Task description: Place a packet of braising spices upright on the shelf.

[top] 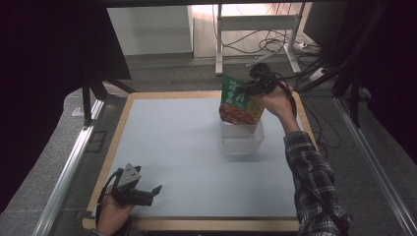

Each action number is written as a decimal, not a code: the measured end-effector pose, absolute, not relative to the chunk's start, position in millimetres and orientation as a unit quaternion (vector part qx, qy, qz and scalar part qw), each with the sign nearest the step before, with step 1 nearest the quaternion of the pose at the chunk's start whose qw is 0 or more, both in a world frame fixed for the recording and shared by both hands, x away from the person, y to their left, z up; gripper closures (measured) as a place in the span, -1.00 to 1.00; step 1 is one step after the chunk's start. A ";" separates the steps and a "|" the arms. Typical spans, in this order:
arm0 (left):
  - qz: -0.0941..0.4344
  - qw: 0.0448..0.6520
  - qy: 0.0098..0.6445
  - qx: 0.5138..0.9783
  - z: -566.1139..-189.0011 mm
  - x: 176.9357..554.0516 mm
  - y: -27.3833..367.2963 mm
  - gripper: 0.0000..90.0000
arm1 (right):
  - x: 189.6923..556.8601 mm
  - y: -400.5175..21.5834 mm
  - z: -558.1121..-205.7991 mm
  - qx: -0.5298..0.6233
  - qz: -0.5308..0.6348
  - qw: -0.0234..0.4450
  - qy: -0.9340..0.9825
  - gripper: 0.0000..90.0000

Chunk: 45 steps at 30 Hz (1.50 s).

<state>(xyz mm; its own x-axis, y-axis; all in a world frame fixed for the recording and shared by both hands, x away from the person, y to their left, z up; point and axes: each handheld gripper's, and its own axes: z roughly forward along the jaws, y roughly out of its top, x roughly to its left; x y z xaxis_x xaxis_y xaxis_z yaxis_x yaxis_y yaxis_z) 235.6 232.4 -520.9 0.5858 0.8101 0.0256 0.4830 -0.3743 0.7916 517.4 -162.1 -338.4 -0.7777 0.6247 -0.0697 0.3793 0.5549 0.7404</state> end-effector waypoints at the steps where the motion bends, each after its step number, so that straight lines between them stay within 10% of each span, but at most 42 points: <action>1: 0.211 0.387 0.403 0.802 -521.0 235.6 232.4 -1.00 | 516.2 -162.8 -337.6 0.290 0.376 0.169 0.864 0.34; 19: 0.205 0.389 0.406 0.801 -520.3 235.7 231.8 -1.00 | 505.1 -171.1 -329.6 0.289 0.392 0.205 0.849 -0.42; 45: 0.201 0.389 0.406 0.802 -520.2 235.8 230.3 -1.00 | 489.2 -207.6 -331.0 0.306 0.414 0.209 0.831 -0.80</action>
<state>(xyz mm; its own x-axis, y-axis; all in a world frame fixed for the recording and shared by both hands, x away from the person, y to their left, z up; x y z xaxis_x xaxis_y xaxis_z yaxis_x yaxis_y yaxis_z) 235.8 230.3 -520.2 0.5891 0.8080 0.0058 0.4963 -0.3675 0.7865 489.2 -207.6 -331.0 -0.7258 0.6814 -0.0947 0.3348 0.4701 0.8167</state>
